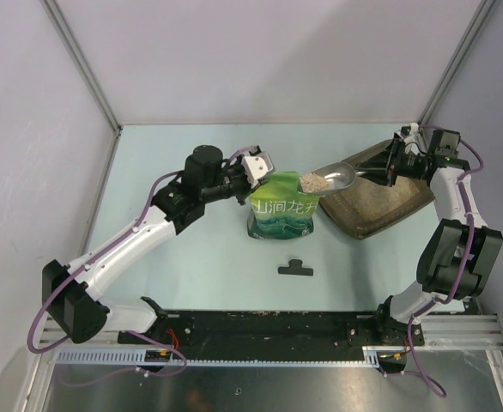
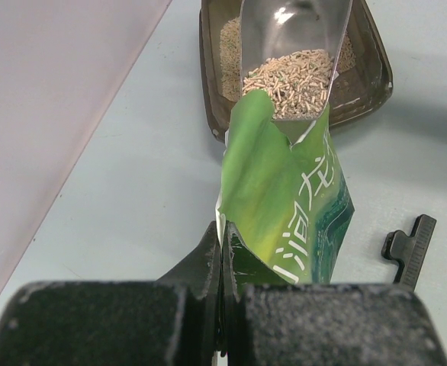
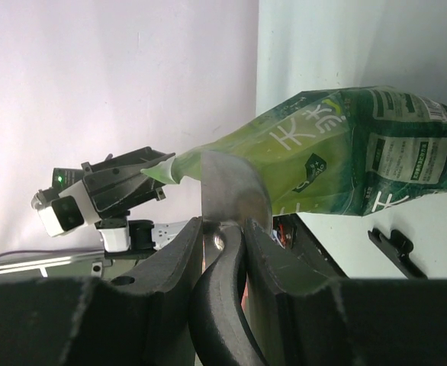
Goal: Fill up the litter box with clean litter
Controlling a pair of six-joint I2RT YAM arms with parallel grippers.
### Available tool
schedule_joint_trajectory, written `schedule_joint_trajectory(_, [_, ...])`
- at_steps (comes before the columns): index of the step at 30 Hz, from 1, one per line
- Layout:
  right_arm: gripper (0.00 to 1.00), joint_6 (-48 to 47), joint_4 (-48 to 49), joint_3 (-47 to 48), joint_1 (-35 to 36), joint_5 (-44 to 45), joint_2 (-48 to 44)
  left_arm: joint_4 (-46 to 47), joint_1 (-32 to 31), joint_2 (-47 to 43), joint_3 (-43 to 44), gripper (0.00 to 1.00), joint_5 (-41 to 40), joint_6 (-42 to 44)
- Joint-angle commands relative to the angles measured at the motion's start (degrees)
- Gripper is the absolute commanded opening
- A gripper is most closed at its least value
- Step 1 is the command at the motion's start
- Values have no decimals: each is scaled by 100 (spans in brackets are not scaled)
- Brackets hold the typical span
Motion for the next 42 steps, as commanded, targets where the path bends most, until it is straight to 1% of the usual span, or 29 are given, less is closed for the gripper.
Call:
schedule_joint_trajectory(1, [0,71,108,10,-95,-463,-124,367,62,-131,419,0,-145,133])
schedule_joint_trajectory(9, [0,396,468,19,-569,-779,-115,375,62,18,507,0,-162,212])
schedule_joint_trajectory(11, [0,694,713,10,-771,-867,-89,367,61,80,569,0,-171,238])
schedule_joint_trajectory(15, [0,862,995,19,-1211,-938,-106,367,62,247,709,0,-57,256])
schedule_joint_trajectory(19, [0,819,1136,19,-1738,-798,-71,367,53,335,806,0,66,151])
schedule_joint_trajectory(20, [0,758,1093,19,-1965,-728,-54,375,53,344,824,0,93,124])
schedule_joint_trajectory(23, [0,345,786,19,-2448,-88,16,375,62,361,859,0,102,80])
schedule_joint_trajectory(25, [0,-40,610,10,-2617,290,-27,367,62,352,859,0,110,63])
schedule_joint_trajectory(26, [0,-190,444,10,-2705,763,-71,367,62,335,868,0,102,54])
schedule_joint_trajectory(28, [0,-629,346,10,-2802,1344,-368,367,62,317,859,0,93,45])
schedule_joint_trajectory(29, [0,-762,311,19,-2785,2104,-527,375,53,300,859,0,84,36])
schedule_joint_trajectory(31, [0,-1008,380,10,-2636,2856,-782,376,62,274,841,0,102,36])
schedule_joint_trajectory(32, [0,-1122,589,10,-2540,3520,-992,367,62,273,833,0,102,27])
schedule_joint_trajectory(34, [0,-1176,819,10,-2207,4122,-1117,375,62,273,815,0,110,27])
schedule_joint_trajectory(35, [0,-1237,1046,19,-2074,4699,-1187,384,53,273,798,0,136,27])
schedule_joint_trajectory(36, [0,-1273,1135,19,-1951,5009,-1214,376,53,273,780,0,137,10])
schedule_joint_trajectory(37, [0,-1273,1223,19,-1776,5204,-1205,393,61,273,780,0,154,10])
schedule_joint_trajectory(39, [0,-1142,1400,19,-1686,5504,-1161,393,61,265,754,0,163,-25])
schedule_joint_trajectory(42, [0,-1115,1304,28,-1528,5996,-1231,402,62,177,684,0,154,-17])
